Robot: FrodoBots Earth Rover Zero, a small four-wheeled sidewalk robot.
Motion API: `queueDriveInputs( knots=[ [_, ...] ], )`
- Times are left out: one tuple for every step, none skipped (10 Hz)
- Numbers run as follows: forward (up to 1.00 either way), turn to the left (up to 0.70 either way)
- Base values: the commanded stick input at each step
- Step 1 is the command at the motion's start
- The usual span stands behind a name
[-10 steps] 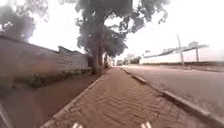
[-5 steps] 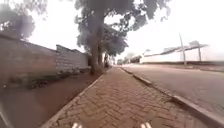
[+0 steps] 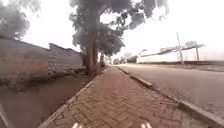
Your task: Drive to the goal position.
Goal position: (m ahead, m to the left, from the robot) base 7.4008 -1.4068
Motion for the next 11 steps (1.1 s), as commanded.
queueDriveInputs(
  knots=[
    [0.7, 0.0],
    [0.7, 0.0],
    [0.7, 0.0],
    [0.7, 0.0],
    [0.7, 0.0],
    [0.7, 0.0],
    [0.7, 0.0],
    [0.7, 0.0],
    [0.7, 0.0],
    [0.7, 0.0],
    [0.7, 0.0]
  ],
)
